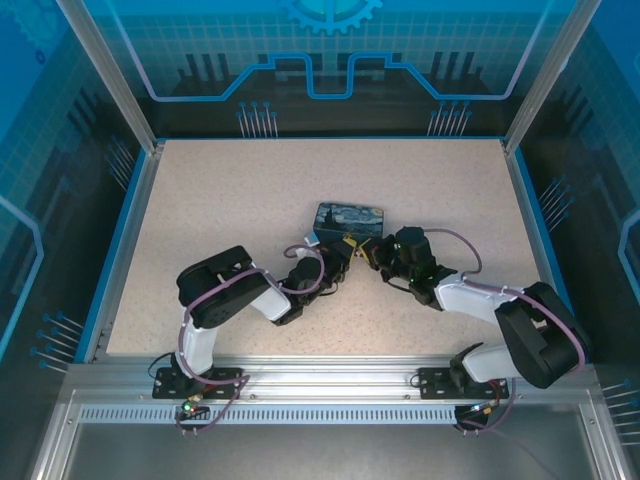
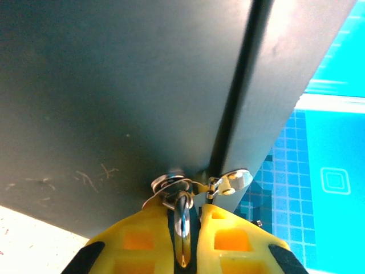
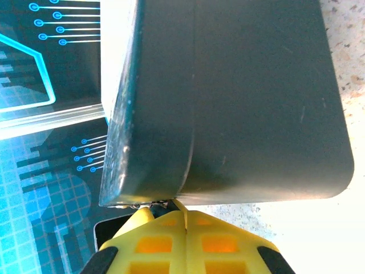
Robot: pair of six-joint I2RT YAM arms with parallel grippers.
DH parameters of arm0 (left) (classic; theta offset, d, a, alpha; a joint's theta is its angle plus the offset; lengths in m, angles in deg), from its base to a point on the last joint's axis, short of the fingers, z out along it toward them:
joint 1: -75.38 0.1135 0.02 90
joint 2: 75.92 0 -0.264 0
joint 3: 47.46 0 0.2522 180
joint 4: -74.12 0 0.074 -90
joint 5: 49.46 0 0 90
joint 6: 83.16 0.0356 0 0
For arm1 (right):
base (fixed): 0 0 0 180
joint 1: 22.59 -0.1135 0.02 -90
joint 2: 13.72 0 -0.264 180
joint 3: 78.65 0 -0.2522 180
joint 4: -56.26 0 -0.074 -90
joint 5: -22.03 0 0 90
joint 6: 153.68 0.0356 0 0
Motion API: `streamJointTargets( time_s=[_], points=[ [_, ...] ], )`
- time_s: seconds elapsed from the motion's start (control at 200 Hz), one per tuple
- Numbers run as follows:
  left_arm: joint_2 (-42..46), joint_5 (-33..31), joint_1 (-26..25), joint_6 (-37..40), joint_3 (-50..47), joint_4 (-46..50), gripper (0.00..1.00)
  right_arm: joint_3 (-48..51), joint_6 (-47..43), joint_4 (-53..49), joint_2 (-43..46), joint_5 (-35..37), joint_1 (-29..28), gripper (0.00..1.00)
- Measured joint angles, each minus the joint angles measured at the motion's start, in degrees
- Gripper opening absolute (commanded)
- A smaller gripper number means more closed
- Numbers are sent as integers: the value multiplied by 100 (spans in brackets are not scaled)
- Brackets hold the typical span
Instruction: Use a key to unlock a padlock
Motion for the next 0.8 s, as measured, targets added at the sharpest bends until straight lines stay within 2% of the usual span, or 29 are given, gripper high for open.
streamJointTargets(
  time_s=[0.125, 0.25, 0.4, 0.525, 0.8],
  points=[
    [-72, -37, 0, 42, 63, 116, 0, 35, 37, 243, -229, -48, 59, 0],
    [-72, 181, 35, 372, 61, 142, 0, 55, 203, 275, -308, -629, 389, 0],
    [-96, 1054, 243, 1088, 31, 9, 0, -157, 299, -461, -236, -1440, 811, 0],
    [-219, 1591, 378, 1740, 15, -214, 0, -295, 376, -896, -234, -1788, 953, 0],
    [-426, 1904, 417, 3014, -170, -461, 0, -306, 774, -1056, -599, -2107, 962, 0]
  ],
)
